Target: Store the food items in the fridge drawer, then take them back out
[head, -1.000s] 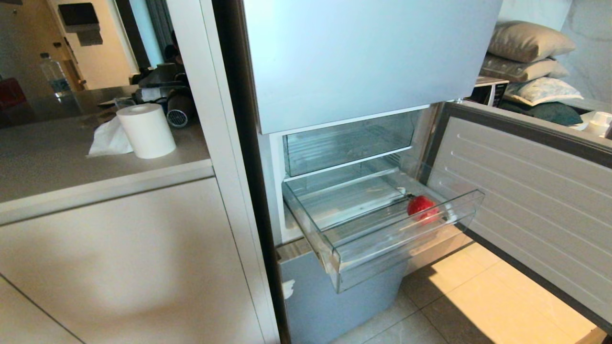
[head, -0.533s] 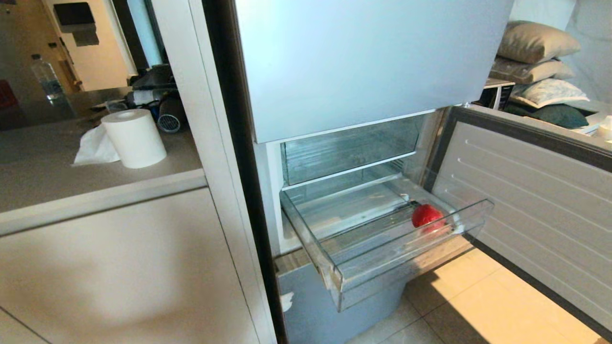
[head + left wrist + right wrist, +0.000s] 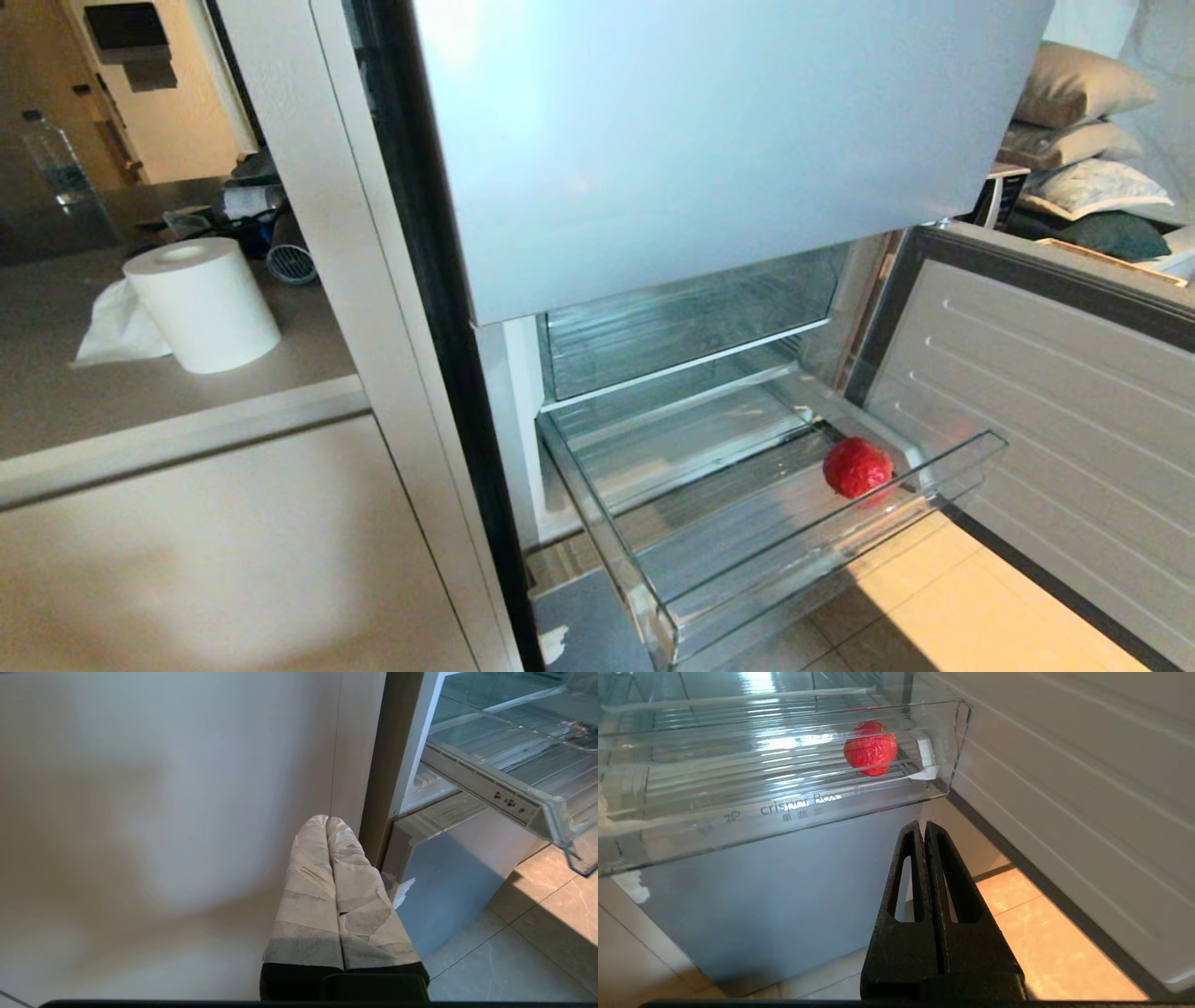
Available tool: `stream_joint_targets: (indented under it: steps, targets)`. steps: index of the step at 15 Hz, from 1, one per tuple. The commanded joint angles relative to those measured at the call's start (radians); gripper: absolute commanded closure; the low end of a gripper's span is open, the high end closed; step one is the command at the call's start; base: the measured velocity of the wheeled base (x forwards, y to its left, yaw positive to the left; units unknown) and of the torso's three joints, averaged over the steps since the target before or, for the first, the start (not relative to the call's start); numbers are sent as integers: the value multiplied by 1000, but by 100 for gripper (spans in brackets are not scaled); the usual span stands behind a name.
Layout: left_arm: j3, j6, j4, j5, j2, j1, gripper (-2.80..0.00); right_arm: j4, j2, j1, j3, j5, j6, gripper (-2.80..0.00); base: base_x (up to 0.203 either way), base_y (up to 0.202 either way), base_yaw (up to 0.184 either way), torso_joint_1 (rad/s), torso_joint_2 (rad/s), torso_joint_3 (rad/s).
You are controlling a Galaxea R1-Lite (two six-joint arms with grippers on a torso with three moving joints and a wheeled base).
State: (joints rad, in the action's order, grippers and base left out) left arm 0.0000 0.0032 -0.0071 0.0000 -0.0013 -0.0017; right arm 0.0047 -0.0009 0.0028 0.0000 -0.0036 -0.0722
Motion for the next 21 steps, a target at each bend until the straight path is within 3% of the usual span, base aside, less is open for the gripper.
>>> stream_joint_targets:
  steps: [1, 3, 5, 9, 16, 19, 21]
  targets:
    - [2, 0, -1, 0, 0, 0, 0, 2, 3, 0, -25, -1, -4, 0, 0, 0, 0, 0, 0, 0]
    - [2, 0, -1, 1, 0, 0, 0, 51, 45, 0, -122, 1, 2, 0, 0, 0, 0, 0, 0, 0]
    - [2, 0, -1, 0, 0, 0, 0, 149, 212, 0, -284, 5, 36, 0, 0, 0, 0, 0, 0, 0]
    - [2, 0, -1, 0, 0, 0, 0, 271, 702, 1, -538, 36, 98, 0, 0, 0, 0, 0, 0, 0]
    - [2, 0, -1, 0, 0, 0, 0, 322, 1530, 51, -910, 87, 121, 0, 0, 0, 0, 0, 0, 0]
    - [2, 0, -1, 0, 0, 0, 0, 331, 1717, 76, -1118, 85, 125, 0, 0, 0, 0, 0, 0, 0]
    - [2, 0, -1, 0, 0, 0, 0, 351, 1773, 83, -1219, 37, 115, 0, 0, 0, 0, 0, 0, 0]
